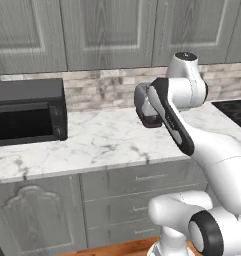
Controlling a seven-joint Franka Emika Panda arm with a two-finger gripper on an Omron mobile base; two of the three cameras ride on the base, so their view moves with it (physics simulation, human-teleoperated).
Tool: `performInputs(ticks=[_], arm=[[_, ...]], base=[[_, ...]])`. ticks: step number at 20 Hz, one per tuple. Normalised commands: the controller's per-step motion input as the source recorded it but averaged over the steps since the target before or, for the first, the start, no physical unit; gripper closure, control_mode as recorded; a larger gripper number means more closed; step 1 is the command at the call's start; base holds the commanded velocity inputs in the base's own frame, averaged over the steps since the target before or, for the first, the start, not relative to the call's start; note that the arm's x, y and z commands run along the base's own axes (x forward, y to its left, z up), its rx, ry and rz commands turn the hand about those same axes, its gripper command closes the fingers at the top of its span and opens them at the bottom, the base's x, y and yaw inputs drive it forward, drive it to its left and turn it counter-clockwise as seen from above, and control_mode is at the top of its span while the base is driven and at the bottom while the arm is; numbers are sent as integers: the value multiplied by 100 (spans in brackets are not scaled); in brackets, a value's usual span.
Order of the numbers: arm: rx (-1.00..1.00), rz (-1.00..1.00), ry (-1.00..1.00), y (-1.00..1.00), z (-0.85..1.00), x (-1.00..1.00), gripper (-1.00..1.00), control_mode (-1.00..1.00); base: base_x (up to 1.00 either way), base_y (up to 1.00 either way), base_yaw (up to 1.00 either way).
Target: Take a straw from the drawer in front and place it inside the glass cup on the dining counter.
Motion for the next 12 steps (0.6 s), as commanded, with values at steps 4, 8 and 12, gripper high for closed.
performInputs(ticks=[4, 8, 12], arm=[[0, 0, 0, 0, 0, 0, -100, 100], [0, 0, 0, 0, 0, 0, -100, 100], [0, 0, 0, 0, 0, 0, -100, 100]], base=[[-1, -64, 13], [10, -75, 35], [5, -71, 44]])
